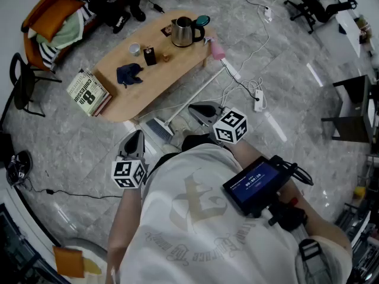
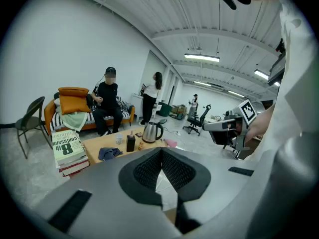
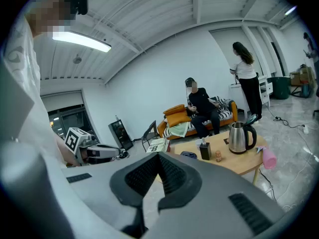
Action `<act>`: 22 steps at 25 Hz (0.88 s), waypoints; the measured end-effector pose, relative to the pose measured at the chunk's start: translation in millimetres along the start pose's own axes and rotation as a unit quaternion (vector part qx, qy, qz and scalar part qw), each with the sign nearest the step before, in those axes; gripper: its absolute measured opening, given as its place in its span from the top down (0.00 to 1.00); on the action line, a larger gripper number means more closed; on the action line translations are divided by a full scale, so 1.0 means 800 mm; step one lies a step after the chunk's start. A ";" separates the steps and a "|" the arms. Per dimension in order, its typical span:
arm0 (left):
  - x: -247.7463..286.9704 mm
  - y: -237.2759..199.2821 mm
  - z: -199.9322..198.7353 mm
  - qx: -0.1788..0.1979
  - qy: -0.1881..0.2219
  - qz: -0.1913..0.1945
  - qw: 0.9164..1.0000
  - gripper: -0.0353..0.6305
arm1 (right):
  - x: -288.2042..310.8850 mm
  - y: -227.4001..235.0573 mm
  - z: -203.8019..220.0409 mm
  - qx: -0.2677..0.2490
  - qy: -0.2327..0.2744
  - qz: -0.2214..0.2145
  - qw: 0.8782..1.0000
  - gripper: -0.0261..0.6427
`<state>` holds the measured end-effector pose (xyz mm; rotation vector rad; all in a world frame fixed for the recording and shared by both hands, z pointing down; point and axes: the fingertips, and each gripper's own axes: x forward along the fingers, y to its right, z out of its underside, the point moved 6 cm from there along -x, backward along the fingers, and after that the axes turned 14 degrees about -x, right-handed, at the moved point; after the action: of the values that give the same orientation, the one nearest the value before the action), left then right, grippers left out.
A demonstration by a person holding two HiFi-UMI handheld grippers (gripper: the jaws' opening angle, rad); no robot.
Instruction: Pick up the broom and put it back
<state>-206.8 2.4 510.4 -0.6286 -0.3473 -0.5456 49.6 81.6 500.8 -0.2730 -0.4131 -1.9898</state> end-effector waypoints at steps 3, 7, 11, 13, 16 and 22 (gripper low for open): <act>0.005 0.004 0.001 0.000 -0.001 0.010 1.000 0.93 | -0.005 -0.002 0.004 0.000 -0.002 0.003 1.000 0.94; 0.010 0.008 0.003 -0.001 -0.006 0.018 1.000 0.93 | -0.008 -0.002 0.008 0.005 -0.003 0.008 1.000 0.94; 0.009 0.007 0.001 -0.004 -0.005 0.016 1.000 0.93 | -0.006 0.000 0.005 0.004 -0.001 0.007 1.000 0.94; 0.005 0.005 0.000 -0.005 -0.002 0.012 1.000 0.93 | -0.003 -0.001 0.001 0.001 0.000 0.004 1.000 0.94; 0.000 0.002 -0.003 -0.009 0.004 0.006 1.000 0.93 | 0.002 -0.004 -0.005 -0.004 0.001 -0.003 1.000 0.94; -0.010 0.000 -0.003 -0.017 0.008 0.005 1.000 0.93 | 0.011 -0.012 -0.015 -0.013 -0.002 -0.011 1.000 0.94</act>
<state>-212.6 4.1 504.9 -0.6590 -0.3198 -0.5477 37.3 73.3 491.1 -0.2889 -0.3950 -2.0168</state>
